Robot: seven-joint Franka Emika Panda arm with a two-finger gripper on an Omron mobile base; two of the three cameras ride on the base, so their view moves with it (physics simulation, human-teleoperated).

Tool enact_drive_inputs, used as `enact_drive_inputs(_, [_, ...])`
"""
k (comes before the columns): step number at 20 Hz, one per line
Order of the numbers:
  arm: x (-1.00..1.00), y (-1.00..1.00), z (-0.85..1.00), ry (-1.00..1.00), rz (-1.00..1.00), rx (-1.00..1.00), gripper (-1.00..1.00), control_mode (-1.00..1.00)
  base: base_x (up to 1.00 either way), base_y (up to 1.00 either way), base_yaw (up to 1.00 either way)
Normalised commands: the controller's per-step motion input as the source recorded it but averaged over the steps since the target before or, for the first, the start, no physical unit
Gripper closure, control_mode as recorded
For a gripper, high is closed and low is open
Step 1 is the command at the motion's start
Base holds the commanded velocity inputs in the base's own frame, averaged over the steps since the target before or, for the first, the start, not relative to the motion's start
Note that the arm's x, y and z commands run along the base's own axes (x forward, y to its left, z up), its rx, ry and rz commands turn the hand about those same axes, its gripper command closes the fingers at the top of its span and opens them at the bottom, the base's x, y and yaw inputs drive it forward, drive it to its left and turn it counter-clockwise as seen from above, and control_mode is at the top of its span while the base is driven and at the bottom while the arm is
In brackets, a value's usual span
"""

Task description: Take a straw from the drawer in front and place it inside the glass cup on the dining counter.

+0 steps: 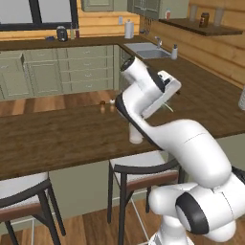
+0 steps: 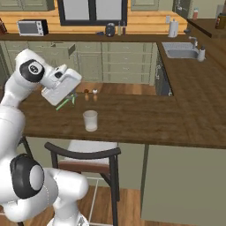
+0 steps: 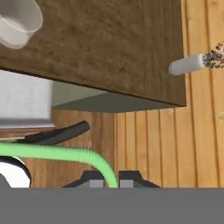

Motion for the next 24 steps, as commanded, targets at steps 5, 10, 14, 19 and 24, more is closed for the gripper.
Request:
enact_drive_inputs(5, [0.35,0.0,-0.01,0.0,-0.03,-0.5,1.0,-1.0,0.0,0.0,0.0])
enact_drive_inputs(10, [0.45,0.0,-0.13,-0.01,-0.06,-0.44,1.0,-1.0,0.0,0.0,0.0])
enact_drive_inputs(14, [0.5,0.0,-0.23,0.0,-0.08,-0.32,1.0,-1.0,0.0,0.0,0.0])
enact_drive_inputs(19, [0.59,0.0,-0.18,0.0,-0.05,-0.17,1.0,-1.0,0.0,0.0,0.0])
enact_drive_inputs(24, [0.4,0.05,-0.05,0.0,-0.03,-0.08,1.0,-1.0,0.0,0.0,0.0])
